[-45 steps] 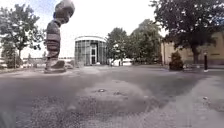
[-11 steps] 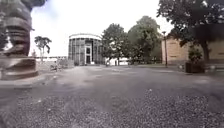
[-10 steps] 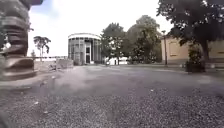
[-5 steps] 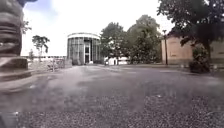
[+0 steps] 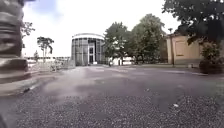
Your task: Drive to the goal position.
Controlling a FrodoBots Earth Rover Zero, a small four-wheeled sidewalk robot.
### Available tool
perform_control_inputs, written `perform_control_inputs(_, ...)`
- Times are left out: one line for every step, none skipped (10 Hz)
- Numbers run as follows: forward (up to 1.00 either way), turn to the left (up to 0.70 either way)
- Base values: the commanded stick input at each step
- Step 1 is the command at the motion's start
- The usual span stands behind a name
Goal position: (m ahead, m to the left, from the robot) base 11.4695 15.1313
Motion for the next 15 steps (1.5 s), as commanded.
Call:
perform_control_inputs(0.70, 0.00)
perform_control_inputs(0.70, 0.00)
perform_control_inputs(0.70, 0.00)
perform_control_inputs(0.70, 0.00)
perform_control_inputs(0.70, 0.00)
perform_control_inputs(0.70, 0.00)
perform_control_inputs(0.70, 0.00)
perform_control_inputs(0.70, 0.00)
perform_control_inputs(0.70, 0.00)
perform_control_inputs(0.70, 0.00)
perform_control_inputs(0.70, 0.00)
perform_control_inputs(0.70, 0.00)
perform_control_inputs(0.70, 0.00)
perform_control_inputs(0.70, 0.00)
perform_control_inputs(0.70, 0.00)
